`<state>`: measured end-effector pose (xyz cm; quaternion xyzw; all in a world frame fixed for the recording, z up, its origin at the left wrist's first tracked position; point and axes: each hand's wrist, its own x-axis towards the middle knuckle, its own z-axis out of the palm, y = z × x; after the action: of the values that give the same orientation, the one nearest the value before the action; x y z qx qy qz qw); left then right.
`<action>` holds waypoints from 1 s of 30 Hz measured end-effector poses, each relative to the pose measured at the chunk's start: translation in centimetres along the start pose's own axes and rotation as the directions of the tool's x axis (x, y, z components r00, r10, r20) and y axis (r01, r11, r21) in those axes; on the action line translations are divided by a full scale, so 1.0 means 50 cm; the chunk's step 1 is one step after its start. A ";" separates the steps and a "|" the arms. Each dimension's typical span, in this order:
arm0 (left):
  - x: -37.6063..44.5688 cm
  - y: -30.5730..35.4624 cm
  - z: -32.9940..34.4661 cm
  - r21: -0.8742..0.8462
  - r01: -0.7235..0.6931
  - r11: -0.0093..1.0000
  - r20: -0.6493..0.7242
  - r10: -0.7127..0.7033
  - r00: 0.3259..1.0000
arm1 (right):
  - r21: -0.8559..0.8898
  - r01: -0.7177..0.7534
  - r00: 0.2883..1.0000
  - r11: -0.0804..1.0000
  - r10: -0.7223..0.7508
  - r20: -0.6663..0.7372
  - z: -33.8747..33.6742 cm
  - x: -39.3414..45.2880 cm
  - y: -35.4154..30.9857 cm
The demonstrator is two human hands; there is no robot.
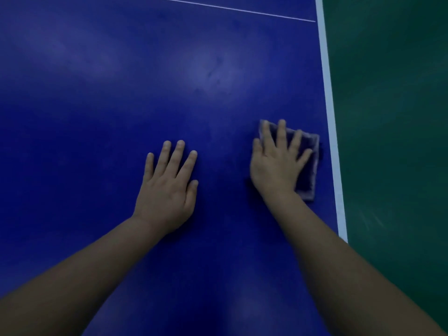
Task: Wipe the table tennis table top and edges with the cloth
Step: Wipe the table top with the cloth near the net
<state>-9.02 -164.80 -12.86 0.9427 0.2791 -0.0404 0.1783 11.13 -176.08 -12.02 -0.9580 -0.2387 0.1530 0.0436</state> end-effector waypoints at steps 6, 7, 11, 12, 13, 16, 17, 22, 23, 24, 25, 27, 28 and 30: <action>0.053 0.012 -0.001 0.019 0.002 1.000 -0.012 -0.002 1.000 | -0.103 0.514 0.858 0.852 -0.514 0.029 0.033 -0.089 -0.018; 0.060 0.015 0.000 0.019 0.008 1.000 -0.015 -0.008 1.000 | -0.093 0.507 0.862 0.857 -0.504 0.055 0.027 -0.099 0.021; 0.097 0.032 -0.001 0.014 0.036 0.999 -0.022 -0.036 0.999 | -0.084 0.308 0.950 0.948 -0.302 0.077 -0.026 0.010 0.120; 0.105 0.036 -0.002 0.015 0.038 0.999 -0.024 -0.038 0.999 | -0.081 0.241 0.970 0.967 -0.236 0.061 -0.037 0.058 0.113; 0.116 0.039 -0.004 0.016 0.043 0.999 -0.028 -0.042 0.999 | -0.069 0.186 0.982 0.980 -0.184 0.040 -0.048 0.111 0.093; 0.148 0.047 -0.009 0.004 0.048 0.999 -0.060 -0.048 0.997 | 0.012 0.084 0.996 0.996 -0.084 -0.010 -0.067 0.241 -0.007; 0.160 0.050 -0.010 0.000 0.046 0.999 -0.067 -0.046 0.997 | 0.006 0.117 0.993 0.993 -0.117 -0.005 -0.064 0.260 -0.042; 0.228 0.045 -0.020 0.009 0.062 0.998 -0.110 -0.061 0.992 | -0.128 0.607 0.791 0.784 -0.612 -0.001 -0.022 0.154 -0.059; 0.242 0.044 -0.023 0.015 0.058 0.998 -0.108 -0.056 0.993 | -0.129 0.663 0.747 0.738 -0.664 0.040 -0.020 0.128 -0.023; 0.254 0.043 -0.026 0.019 0.054 0.998 -0.103 -0.052 0.993 | -0.118 0.690 0.724 0.715 -0.686 0.076 -0.022 0.112 0.016; 0.267 0.041 -0.029 0.018 0.051 0.999 -0.099 -0.049 0.994 | -0.106 0.695 0.719 0.711 -0.687 0.106 -0.028 0.112 0.050; 0.289 0.040 -0.032 0.015 0.047 0.999 -0.090 -0.045 0.995 | -0.121 0.639 0.769 0.760 -0.632 0.090 -0.049 0.154 0.087; 0.299 0.037 -0.034 0.018 0.050 0.999 -0.086 -0.049 0.995 | -0.132 0.575 0.818 0.807 -0.573 0.060 -0.059 0.193 0.085; 0.312 0.031 -0.036 0.023 0.053 0.998 -0.085 -0.051 0.995 | -0.124 0.373 0.927 0.919 -0.375 0.013 -0.080 0.291 0.039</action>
<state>4.87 -157.37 -13.45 0.9381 0.3105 -0.0087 0.1532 25.47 -170.99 -12.48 -0.8965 -0.4259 0.1213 0.0138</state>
